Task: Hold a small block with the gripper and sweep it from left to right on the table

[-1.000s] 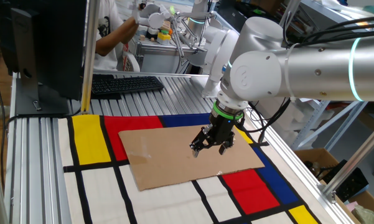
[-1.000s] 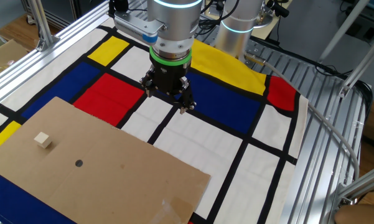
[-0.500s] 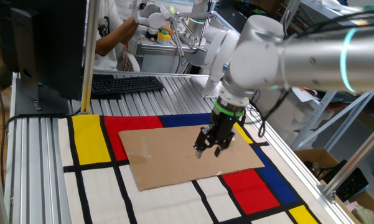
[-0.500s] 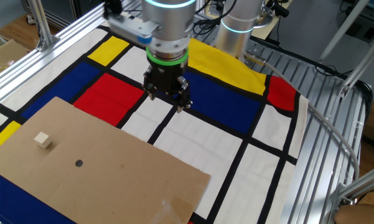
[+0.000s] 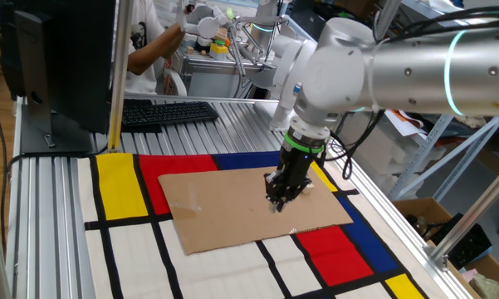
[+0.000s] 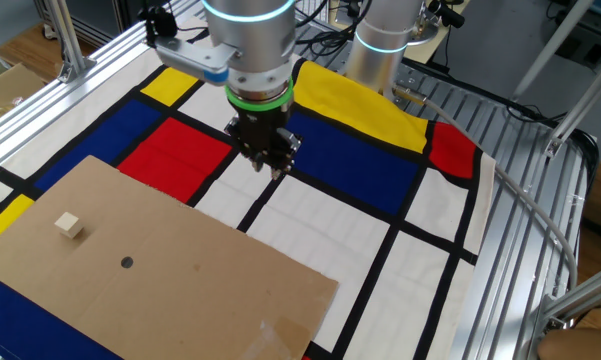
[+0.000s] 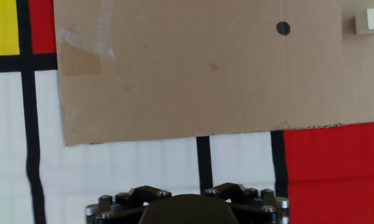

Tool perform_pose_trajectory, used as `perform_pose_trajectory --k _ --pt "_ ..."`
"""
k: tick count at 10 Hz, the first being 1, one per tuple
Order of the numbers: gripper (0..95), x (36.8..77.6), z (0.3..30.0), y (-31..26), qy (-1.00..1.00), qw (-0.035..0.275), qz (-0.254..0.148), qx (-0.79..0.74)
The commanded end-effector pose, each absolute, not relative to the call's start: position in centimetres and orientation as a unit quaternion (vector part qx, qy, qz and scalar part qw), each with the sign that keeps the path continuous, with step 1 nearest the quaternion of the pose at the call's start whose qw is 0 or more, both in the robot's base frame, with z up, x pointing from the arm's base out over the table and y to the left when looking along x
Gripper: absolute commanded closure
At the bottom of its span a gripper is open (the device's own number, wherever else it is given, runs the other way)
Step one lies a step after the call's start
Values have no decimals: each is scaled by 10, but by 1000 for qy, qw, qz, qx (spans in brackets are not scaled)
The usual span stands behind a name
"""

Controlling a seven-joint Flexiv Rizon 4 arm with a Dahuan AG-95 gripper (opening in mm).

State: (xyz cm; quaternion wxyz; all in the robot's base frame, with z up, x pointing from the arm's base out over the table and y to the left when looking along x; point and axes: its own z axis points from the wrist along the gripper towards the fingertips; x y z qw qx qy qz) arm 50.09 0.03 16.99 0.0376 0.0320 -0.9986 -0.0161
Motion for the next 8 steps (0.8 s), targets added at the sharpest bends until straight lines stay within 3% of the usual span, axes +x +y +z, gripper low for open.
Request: perform_pose_trajectory --k 1,8 --pt "950 501 170 0 -999 30 -1 33" --pt "950 501 170 0 -999 28 -5 30"
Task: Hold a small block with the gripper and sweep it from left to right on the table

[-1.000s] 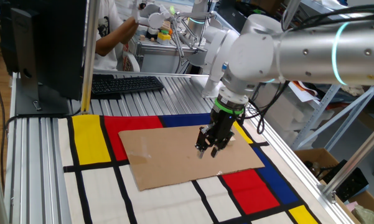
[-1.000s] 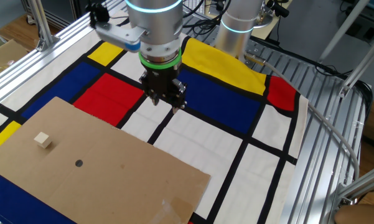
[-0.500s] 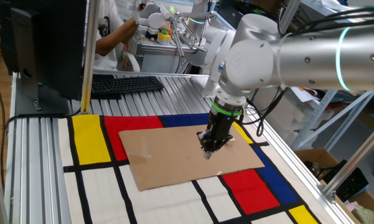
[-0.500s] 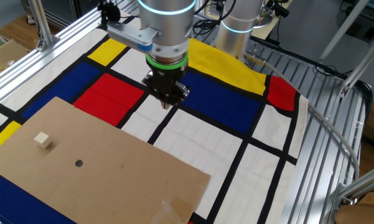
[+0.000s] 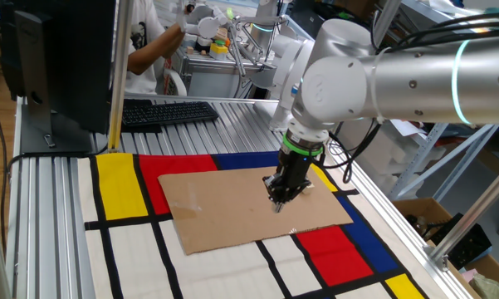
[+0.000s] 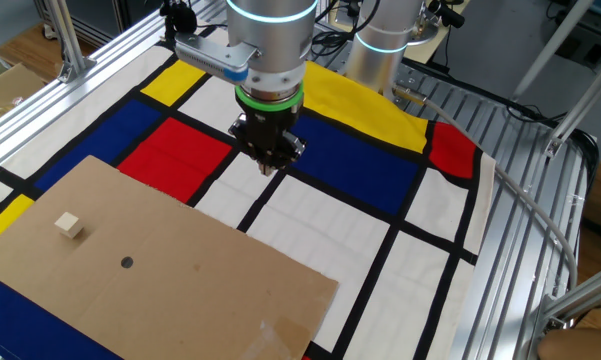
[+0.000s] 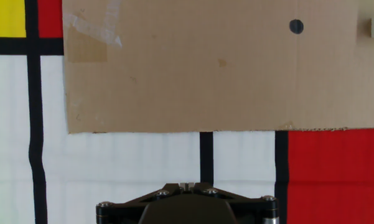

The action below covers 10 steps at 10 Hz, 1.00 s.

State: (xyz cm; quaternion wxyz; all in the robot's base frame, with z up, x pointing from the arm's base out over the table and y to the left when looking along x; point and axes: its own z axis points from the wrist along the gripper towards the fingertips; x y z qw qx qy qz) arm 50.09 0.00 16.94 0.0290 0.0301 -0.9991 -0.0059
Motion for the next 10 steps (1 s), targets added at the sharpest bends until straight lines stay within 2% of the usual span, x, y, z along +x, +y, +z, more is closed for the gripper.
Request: perform_pose_trajectory --k 1,6,10 --pt "950 501 169 -1 -999 28 -6 29" --pt "950 522 164 -27 -999 29 -6 34" --pt "950 565 143 -100 -999 27 -2 45"
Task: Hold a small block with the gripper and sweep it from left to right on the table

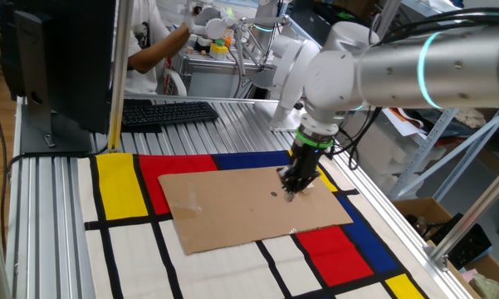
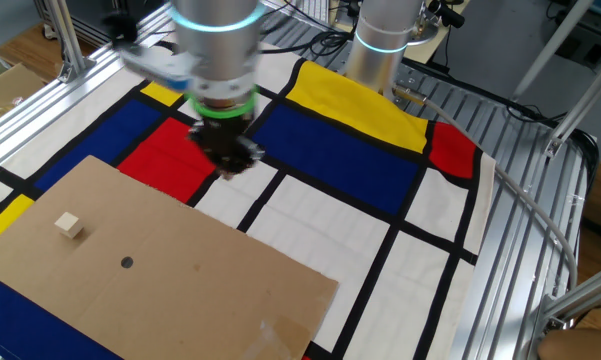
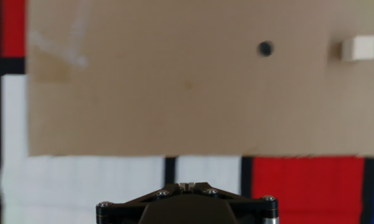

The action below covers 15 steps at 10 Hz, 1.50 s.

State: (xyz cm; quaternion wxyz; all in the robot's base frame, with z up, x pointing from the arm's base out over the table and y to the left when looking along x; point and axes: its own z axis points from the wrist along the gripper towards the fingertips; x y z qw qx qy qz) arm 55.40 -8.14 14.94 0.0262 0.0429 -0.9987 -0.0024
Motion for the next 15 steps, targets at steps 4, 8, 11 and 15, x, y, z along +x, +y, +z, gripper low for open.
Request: perform_pose_trajectory --k 4,8,11,15 --pt "950 600 132 -161 -998 27 10 49" --pt "950 628 129 -213 -999 25 22 43" --pt "950 648 123 -240 -999 24 32 37" --pt "950 674 105 -274 -999 21 29 40"
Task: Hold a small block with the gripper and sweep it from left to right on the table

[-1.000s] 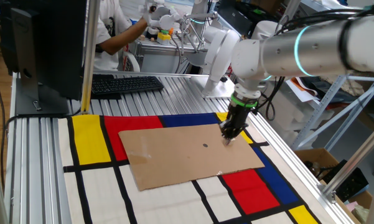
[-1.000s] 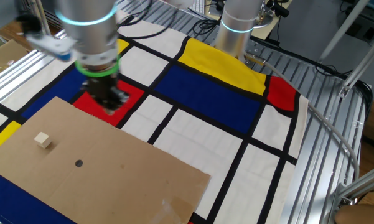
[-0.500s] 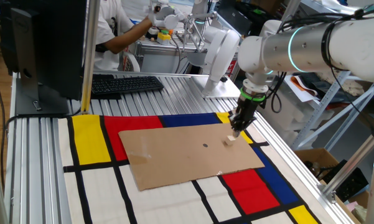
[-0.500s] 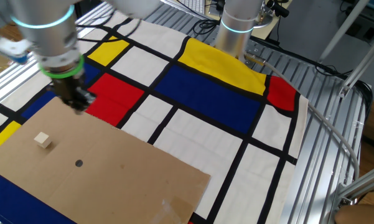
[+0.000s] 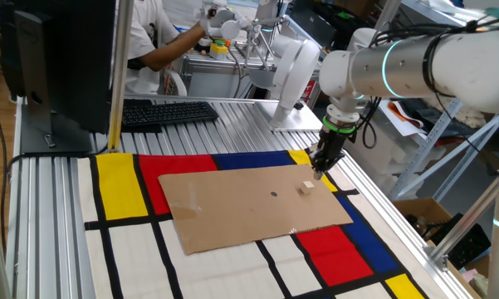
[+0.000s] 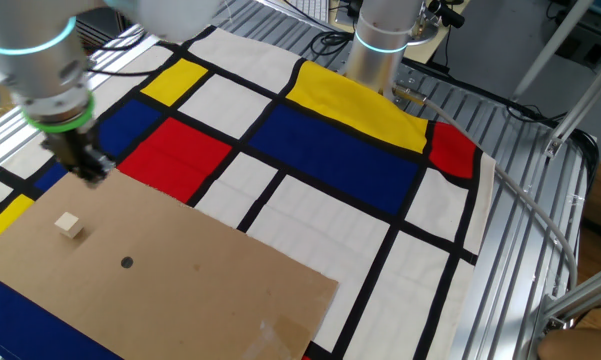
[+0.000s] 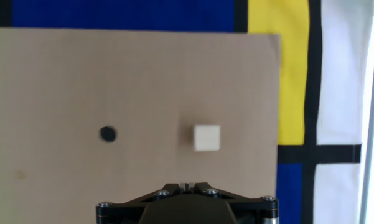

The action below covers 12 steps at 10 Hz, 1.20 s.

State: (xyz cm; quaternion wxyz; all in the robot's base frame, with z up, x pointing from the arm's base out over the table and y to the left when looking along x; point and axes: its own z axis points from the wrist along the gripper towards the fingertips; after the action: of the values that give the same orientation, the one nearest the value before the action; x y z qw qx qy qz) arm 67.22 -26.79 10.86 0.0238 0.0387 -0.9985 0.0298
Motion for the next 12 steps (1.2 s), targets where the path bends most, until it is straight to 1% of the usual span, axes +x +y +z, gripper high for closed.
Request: perform_pose_trajectory --k 1,2,5,8,12 --pt "950 680 100 -281 -999 20 28 39" --pt "950 682 93 -285 -998 13 37 39" --pt "950 685 80 -291 -998 11 30 48" --pt "950 690 72 -287 -999 8 22 49" --pt "950 693 69 -283 -999 3 23 48"
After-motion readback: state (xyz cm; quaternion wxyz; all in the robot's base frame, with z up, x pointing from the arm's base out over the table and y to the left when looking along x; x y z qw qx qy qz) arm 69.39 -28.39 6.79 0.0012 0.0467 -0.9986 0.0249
